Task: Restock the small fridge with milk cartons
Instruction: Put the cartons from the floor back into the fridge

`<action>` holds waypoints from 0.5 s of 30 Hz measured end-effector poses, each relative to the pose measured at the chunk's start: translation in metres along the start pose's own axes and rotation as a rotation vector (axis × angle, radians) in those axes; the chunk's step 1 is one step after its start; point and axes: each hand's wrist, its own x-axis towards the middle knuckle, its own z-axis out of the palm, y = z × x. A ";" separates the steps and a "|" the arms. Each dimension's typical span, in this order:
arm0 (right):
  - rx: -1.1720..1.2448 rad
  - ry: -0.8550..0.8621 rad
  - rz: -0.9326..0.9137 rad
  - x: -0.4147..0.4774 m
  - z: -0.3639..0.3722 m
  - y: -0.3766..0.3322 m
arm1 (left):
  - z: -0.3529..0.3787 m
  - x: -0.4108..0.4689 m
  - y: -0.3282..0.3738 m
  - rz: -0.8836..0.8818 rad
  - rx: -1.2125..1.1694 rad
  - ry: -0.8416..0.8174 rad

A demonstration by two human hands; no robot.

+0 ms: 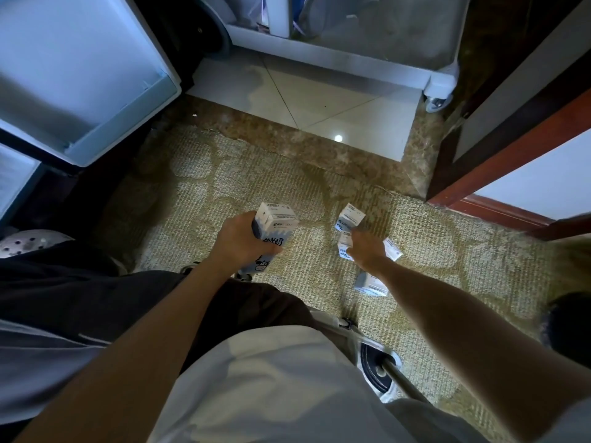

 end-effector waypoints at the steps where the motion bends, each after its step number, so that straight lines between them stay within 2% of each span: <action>1: 0.003 0.007 -0.030 -0.004 -0.003 -0.002 | -0.001 -0.001 -0.001 0.003 -0.001 0.003; 7: 0.140 0.076 -0.220 -0.026 -0.036 -0.037 | -0.019 -0.009 -0.012 -0.019 -0.058 0.038; 15: 0.208 0.129 -0.497 -0.038 -0.100 -0.150 | -0.066 -0.019 -0.033 -0.072 -0.163 0.212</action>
